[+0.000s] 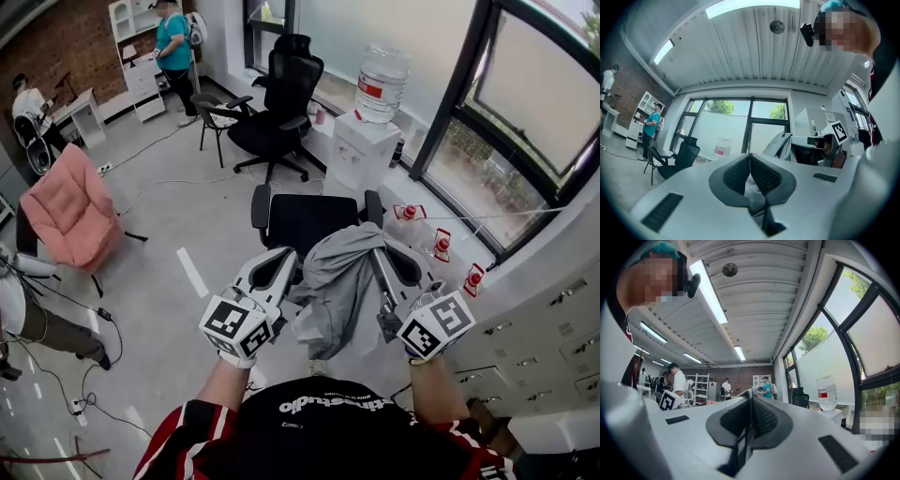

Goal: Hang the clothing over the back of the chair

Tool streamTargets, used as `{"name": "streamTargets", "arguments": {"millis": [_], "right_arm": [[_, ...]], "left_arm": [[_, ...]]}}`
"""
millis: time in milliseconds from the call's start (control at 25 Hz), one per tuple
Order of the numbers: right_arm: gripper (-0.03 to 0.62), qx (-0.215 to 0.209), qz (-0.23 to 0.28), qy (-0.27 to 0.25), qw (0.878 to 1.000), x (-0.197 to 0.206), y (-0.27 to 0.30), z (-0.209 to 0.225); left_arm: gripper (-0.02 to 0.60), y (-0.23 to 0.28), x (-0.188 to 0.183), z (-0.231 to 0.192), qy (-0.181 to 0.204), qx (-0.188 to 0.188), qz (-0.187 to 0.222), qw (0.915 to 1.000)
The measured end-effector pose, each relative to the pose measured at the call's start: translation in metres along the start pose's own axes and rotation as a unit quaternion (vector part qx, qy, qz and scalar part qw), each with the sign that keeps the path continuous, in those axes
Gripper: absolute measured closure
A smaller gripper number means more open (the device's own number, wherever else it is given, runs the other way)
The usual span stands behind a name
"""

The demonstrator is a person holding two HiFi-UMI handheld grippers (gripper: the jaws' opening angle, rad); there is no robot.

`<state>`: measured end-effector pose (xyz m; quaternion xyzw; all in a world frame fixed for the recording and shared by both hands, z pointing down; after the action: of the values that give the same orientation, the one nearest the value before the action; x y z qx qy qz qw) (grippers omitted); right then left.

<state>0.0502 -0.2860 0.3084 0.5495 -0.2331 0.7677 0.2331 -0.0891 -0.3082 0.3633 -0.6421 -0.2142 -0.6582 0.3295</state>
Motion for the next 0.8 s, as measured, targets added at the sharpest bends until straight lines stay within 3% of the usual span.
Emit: {"name": "streamTargets", "arguments": {"millis": [800], "right_arm": [[0.574,-0.093,-0.05,-0.015,0.994,-0.012,0.109,0.1]], "left_arm": [[0.557,0.093,0.028,-0.052,0.008,-0.034,-0.018,0.9992]]}}
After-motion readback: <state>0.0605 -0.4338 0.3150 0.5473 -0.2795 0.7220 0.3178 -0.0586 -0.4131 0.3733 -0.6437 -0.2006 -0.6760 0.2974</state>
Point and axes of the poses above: the fingertips, and each gripper's own axes: y forward along the fingers, z to its right, x out of its underside, the point moved 1 cm from there along -y, backward along the fingers, and after that the axes turned 14 degrees about y, right-handed, at the moved point
